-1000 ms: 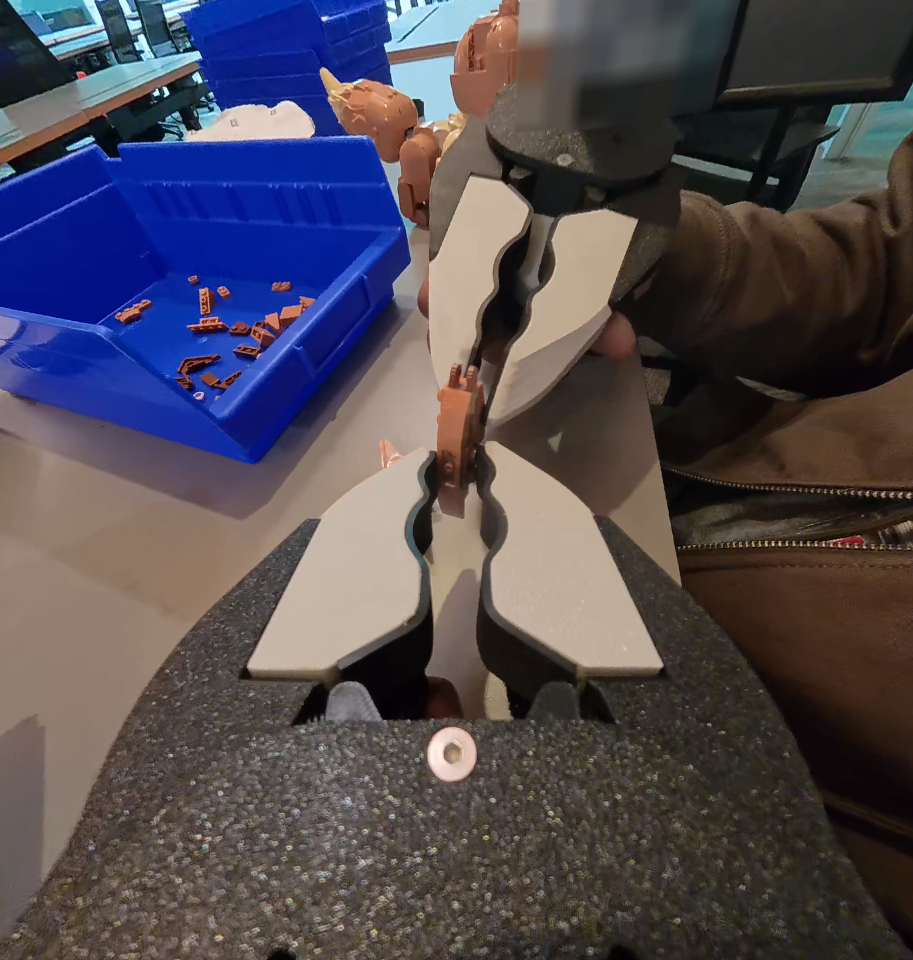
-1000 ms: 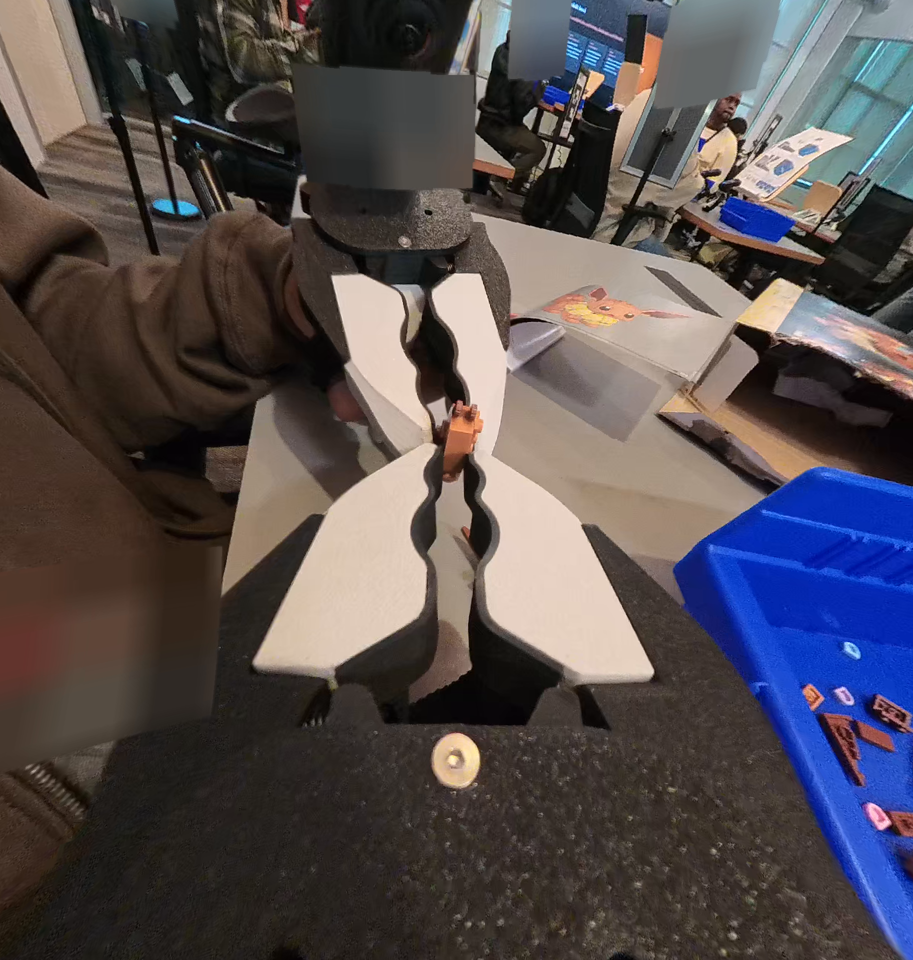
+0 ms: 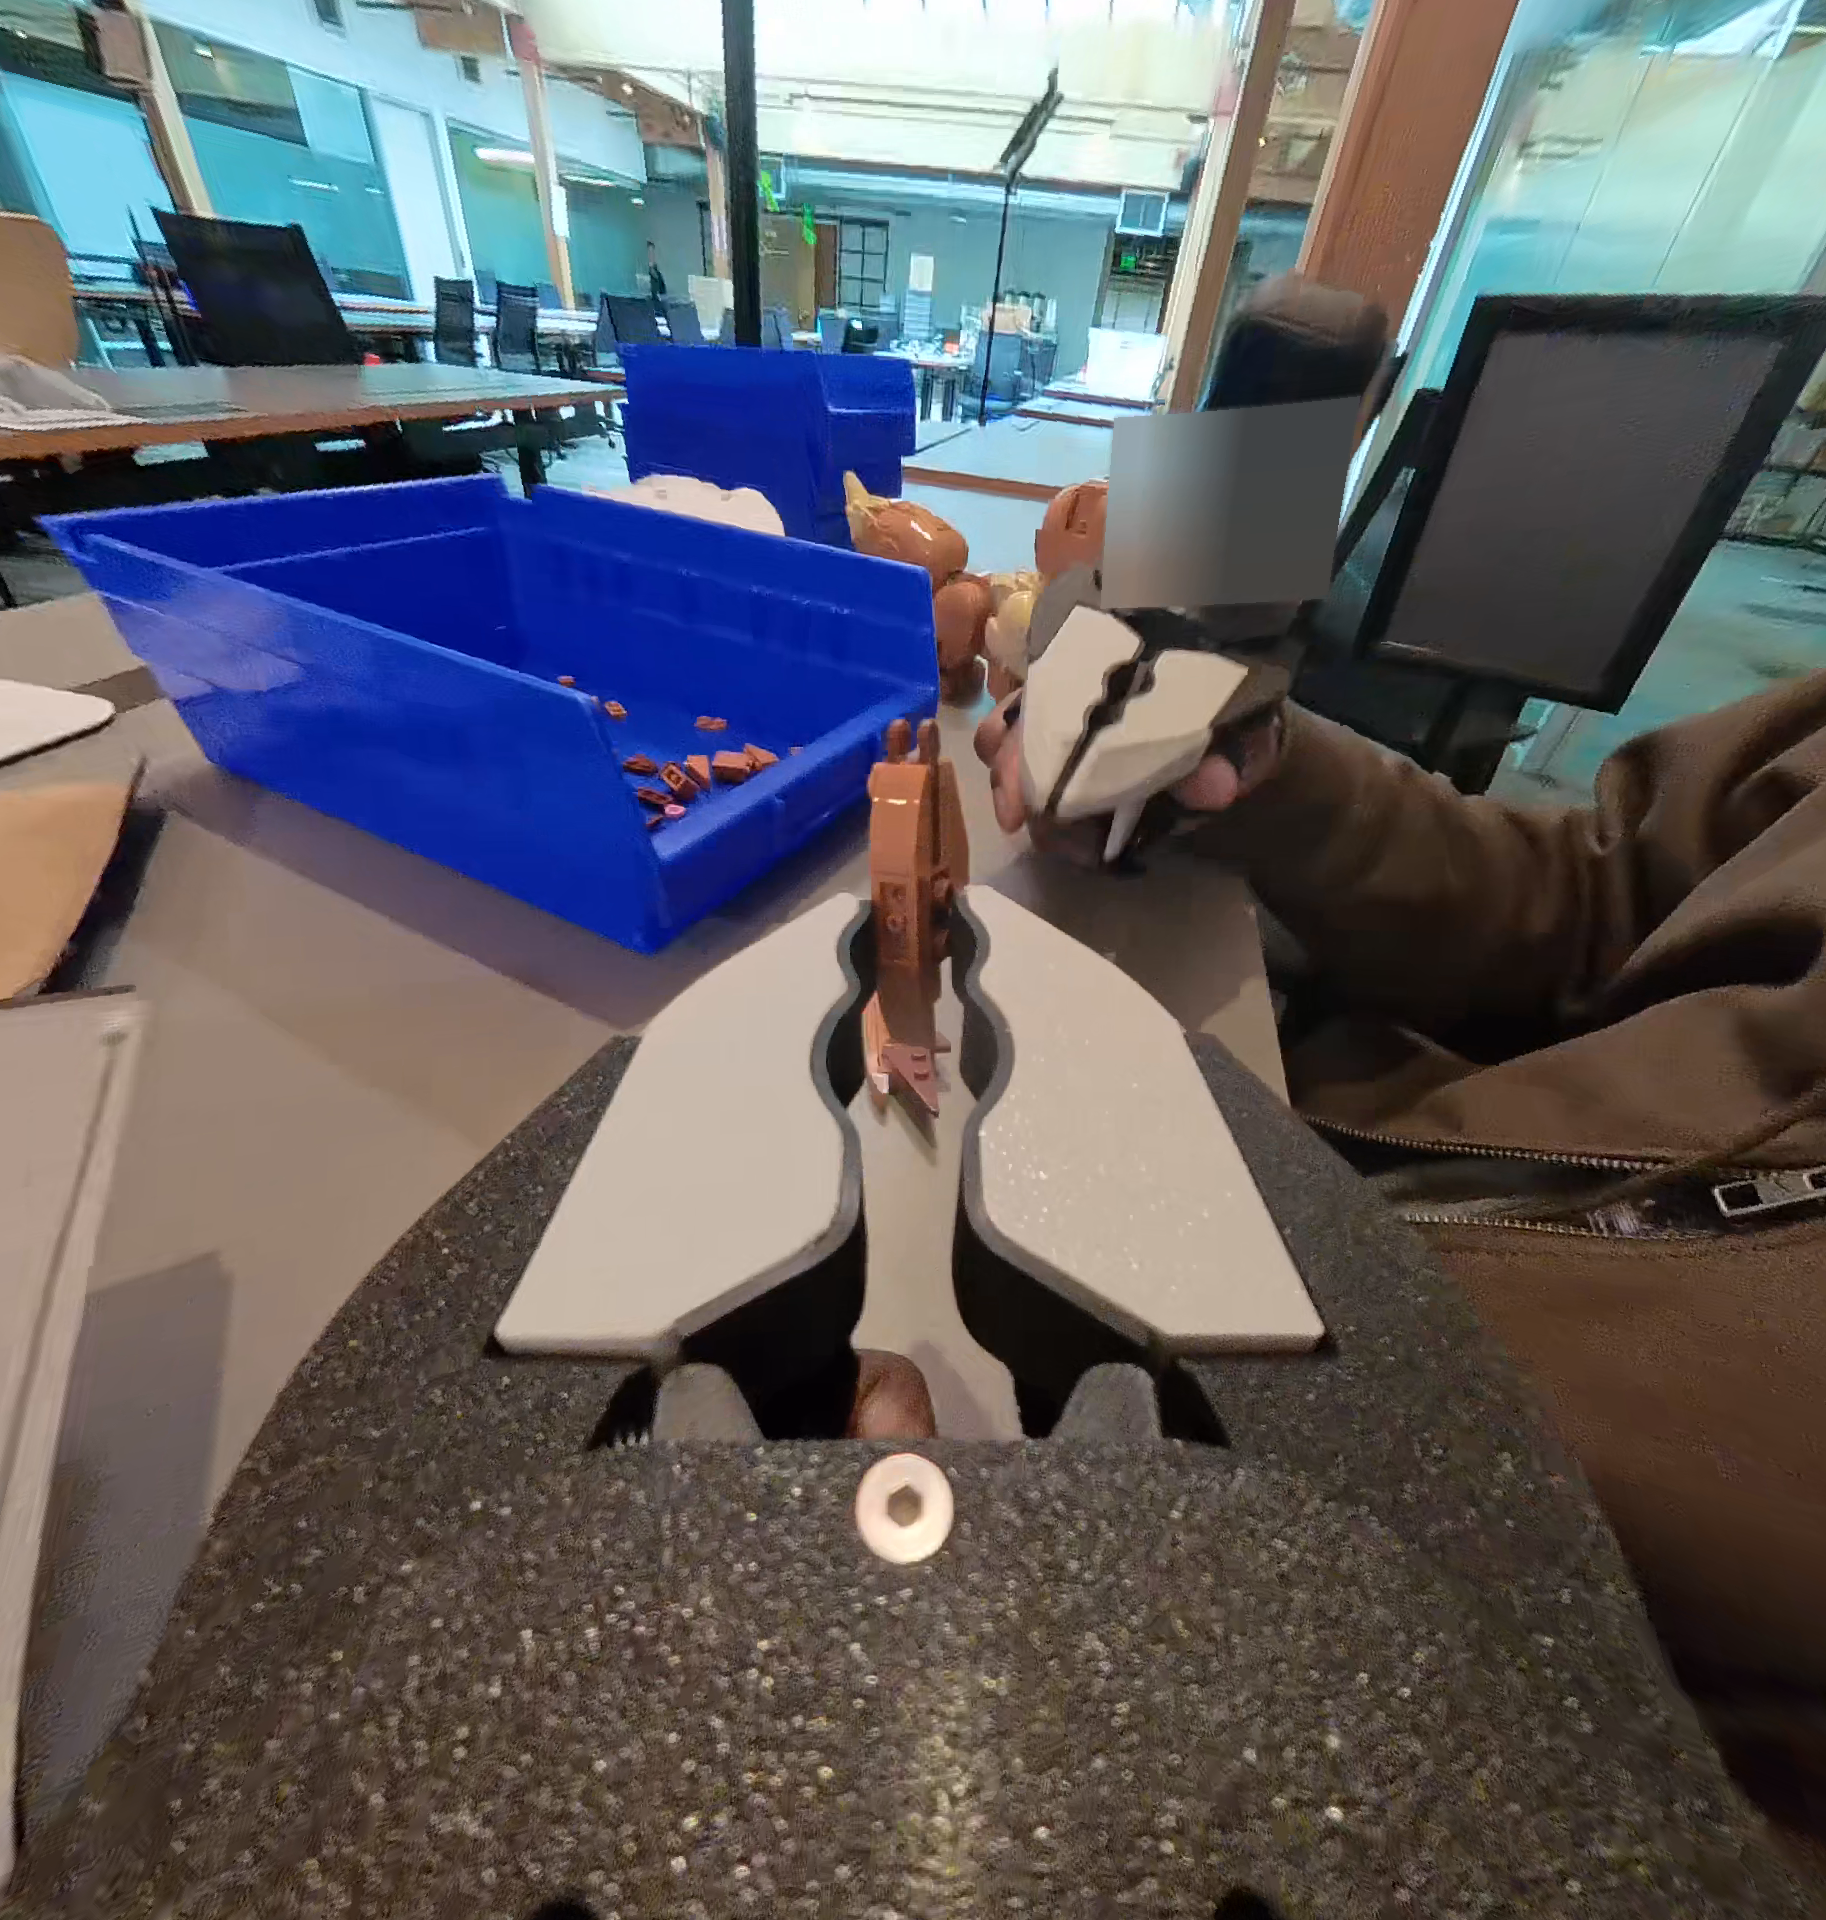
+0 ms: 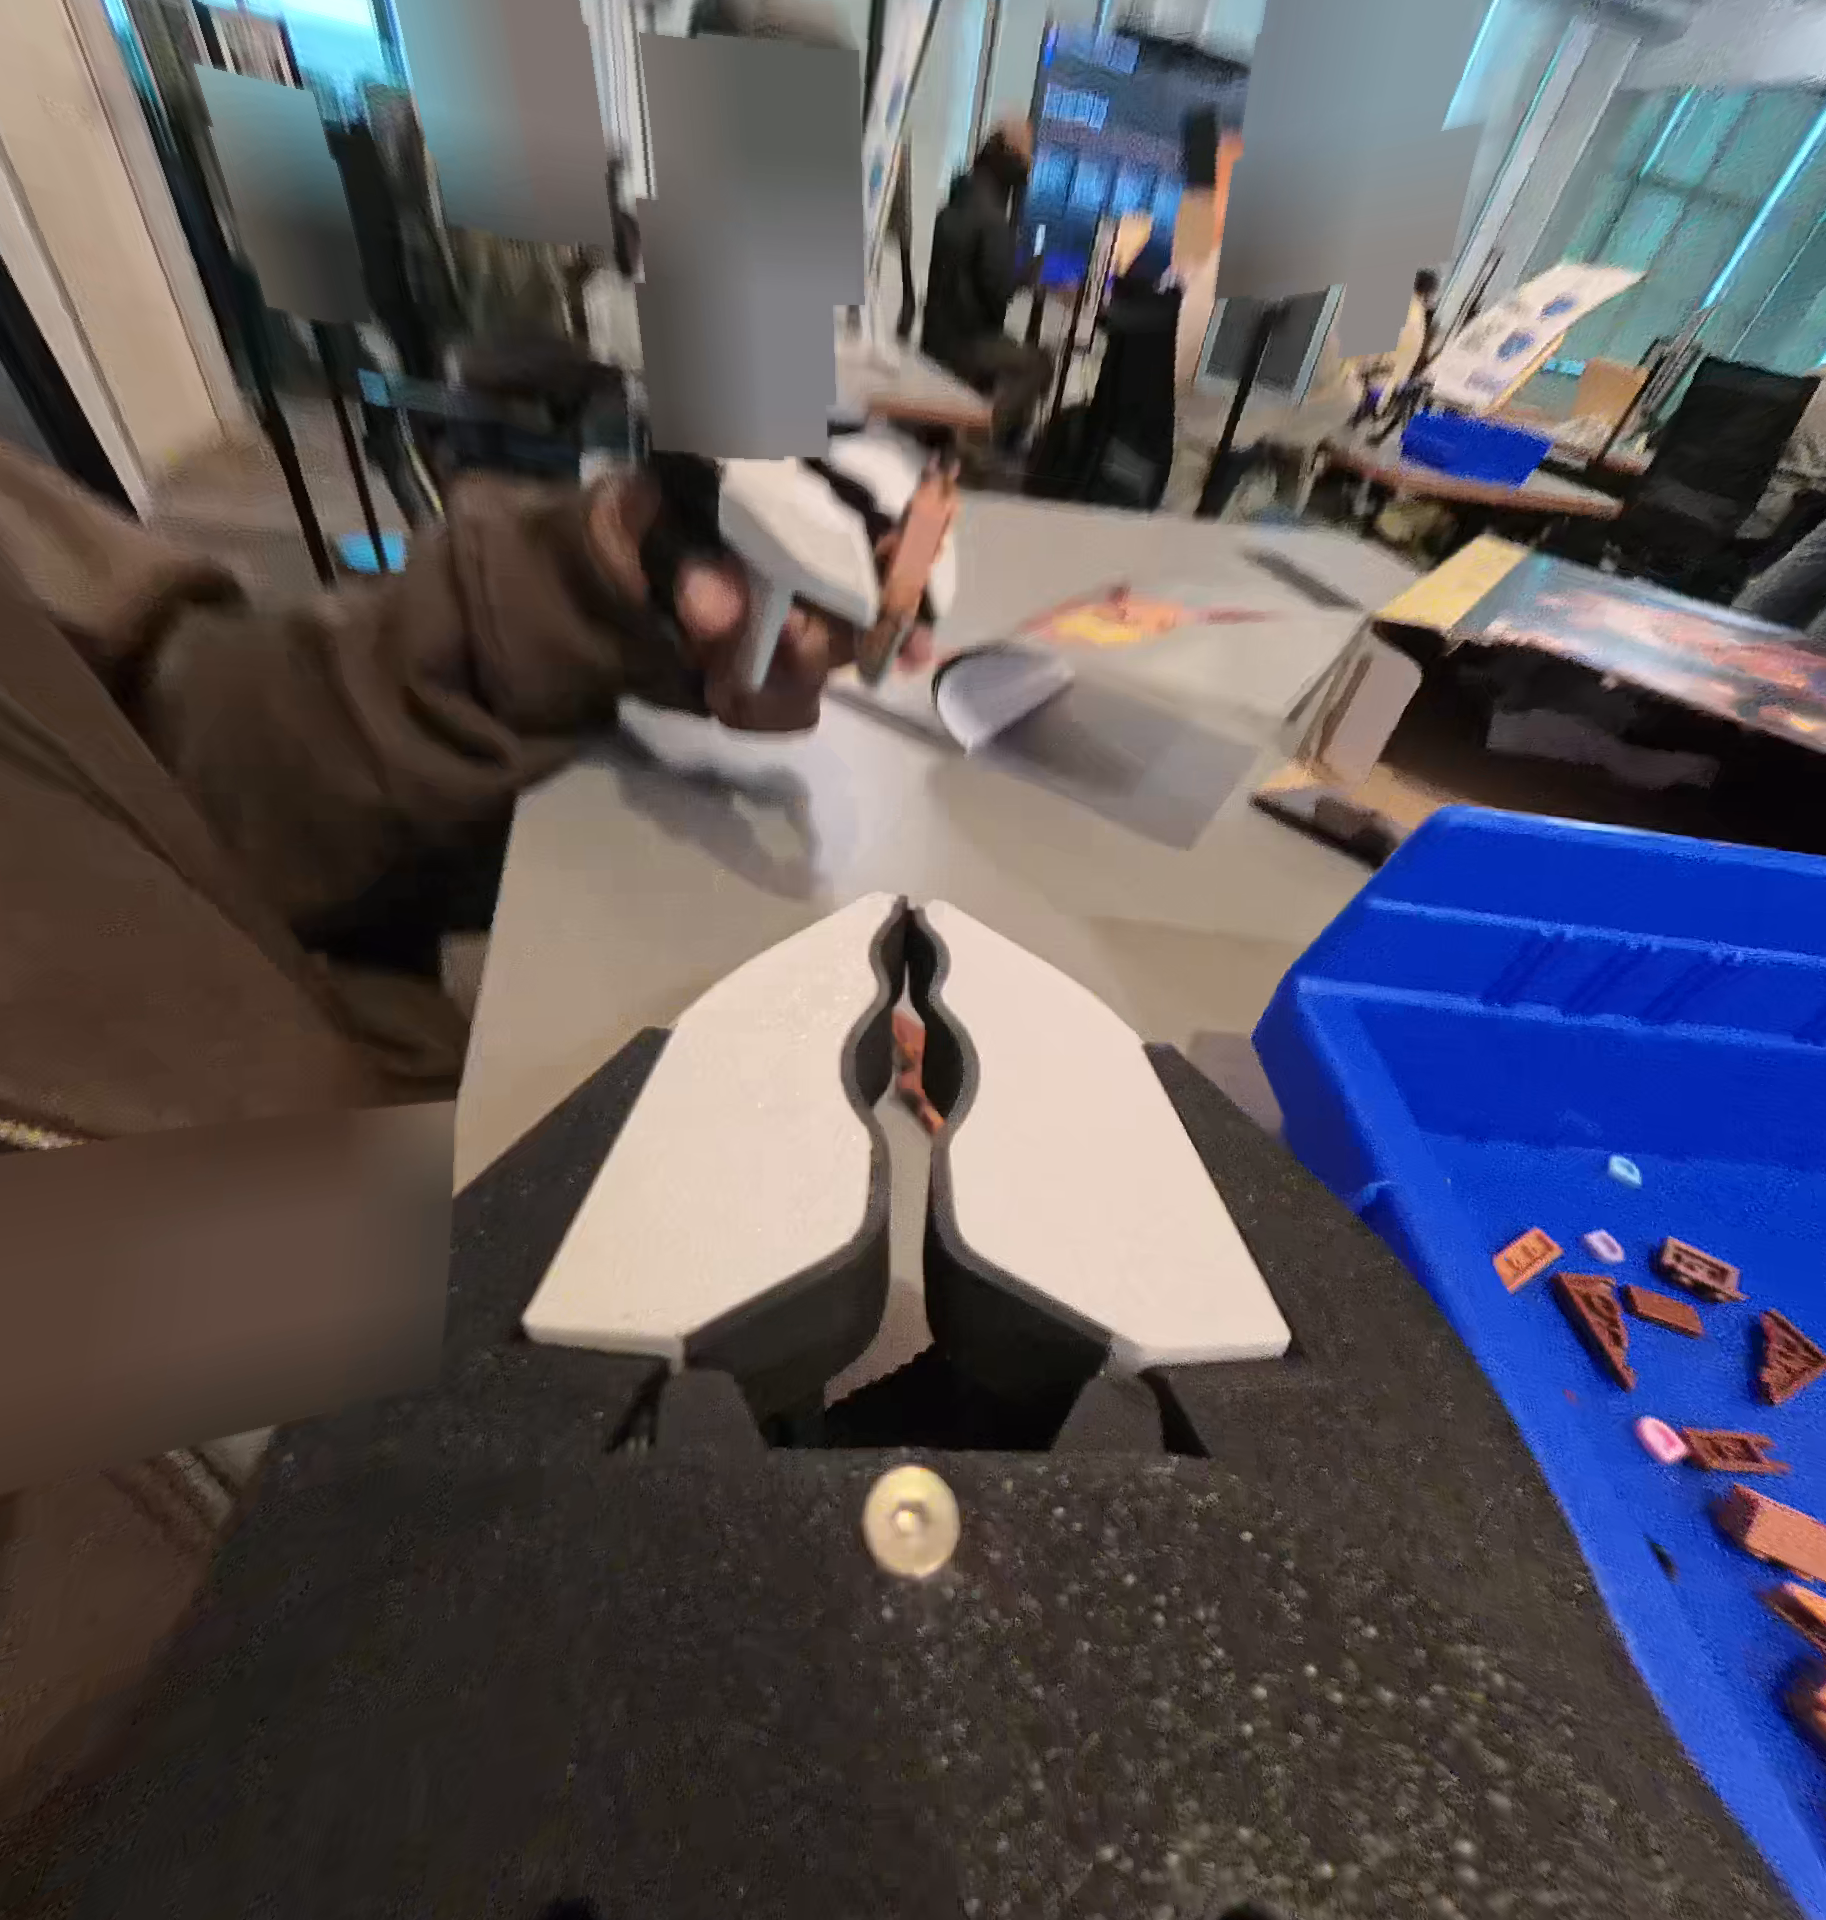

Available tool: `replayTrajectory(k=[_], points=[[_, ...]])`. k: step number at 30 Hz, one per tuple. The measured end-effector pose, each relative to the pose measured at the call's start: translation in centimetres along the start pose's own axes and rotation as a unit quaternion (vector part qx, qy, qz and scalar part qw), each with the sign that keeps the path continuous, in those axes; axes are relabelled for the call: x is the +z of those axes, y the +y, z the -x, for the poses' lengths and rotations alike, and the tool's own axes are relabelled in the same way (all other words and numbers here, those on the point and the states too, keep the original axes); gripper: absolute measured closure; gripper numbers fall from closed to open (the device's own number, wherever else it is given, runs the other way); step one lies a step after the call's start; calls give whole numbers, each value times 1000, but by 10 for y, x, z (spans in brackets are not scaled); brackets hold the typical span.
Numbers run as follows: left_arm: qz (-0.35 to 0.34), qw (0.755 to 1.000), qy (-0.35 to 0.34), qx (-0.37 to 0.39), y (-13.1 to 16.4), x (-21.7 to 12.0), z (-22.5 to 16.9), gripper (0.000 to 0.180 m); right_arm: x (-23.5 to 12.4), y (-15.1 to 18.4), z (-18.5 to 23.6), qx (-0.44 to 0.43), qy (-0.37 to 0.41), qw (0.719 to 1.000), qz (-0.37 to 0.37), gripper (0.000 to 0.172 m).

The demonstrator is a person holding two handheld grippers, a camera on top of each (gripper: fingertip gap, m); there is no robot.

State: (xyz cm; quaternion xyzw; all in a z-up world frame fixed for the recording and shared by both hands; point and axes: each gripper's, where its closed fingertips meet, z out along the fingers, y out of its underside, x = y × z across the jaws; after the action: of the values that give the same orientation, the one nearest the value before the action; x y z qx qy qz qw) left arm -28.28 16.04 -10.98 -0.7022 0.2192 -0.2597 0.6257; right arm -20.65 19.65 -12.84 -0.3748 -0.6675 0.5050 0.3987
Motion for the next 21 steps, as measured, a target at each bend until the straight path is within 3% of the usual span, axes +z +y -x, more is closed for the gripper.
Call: replayTrajectory(k=[4,11,21], points=[[-6,999,37,0,0,12,-15,167,10,-7,-2,19,12,1000,-22,172],[32,997,55,31,13,27,-29,167,35,-27,15,87,-35,993,-77,147],[61,994,75,48,25,40,-43,166,44,-19,21,130,-62,988,-53,160]])
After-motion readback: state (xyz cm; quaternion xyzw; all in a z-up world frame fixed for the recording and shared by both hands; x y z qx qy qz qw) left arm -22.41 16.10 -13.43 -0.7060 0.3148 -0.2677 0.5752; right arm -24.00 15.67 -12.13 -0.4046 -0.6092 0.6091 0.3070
